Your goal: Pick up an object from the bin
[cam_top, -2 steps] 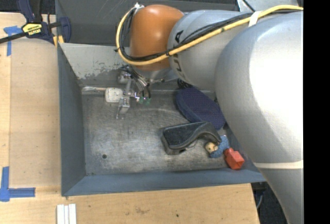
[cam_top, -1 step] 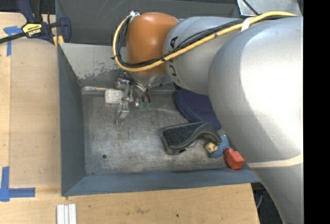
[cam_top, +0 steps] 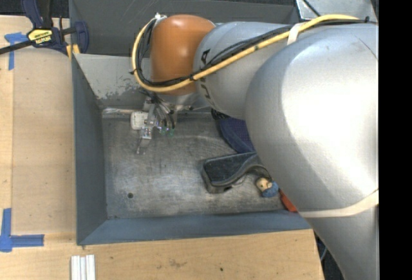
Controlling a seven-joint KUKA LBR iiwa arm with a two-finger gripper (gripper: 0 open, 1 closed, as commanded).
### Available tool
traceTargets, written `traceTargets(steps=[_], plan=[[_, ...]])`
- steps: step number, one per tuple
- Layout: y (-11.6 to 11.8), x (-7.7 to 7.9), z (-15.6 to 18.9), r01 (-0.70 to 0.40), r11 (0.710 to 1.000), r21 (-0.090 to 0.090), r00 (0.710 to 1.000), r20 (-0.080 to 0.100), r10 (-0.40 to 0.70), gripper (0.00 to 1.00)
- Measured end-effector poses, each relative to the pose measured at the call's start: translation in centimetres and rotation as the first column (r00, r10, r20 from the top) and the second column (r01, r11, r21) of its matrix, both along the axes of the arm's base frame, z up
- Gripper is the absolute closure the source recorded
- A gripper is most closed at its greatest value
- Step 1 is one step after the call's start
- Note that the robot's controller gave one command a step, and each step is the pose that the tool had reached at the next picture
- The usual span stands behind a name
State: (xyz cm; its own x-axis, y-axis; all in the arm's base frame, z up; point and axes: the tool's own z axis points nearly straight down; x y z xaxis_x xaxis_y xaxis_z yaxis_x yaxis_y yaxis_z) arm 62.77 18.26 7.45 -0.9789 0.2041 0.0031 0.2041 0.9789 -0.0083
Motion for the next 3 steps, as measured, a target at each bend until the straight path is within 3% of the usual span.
traceTargets(steps=[1, 2, 3], plan=[[0.3, 0.4, 0.2, -0.001, 1.000, 0.009, 1.000, 0.023, 0.001, 1.00], [0.3, 0.7, 5.4, -0.001, 1.000, 0.010, 1.000, 0.014, 0.001, 1.00], [0.2, 1.0, 12.8, -0.002, 1.000, 0.011, 1.000, 0.017, 0.002, 1.00]])
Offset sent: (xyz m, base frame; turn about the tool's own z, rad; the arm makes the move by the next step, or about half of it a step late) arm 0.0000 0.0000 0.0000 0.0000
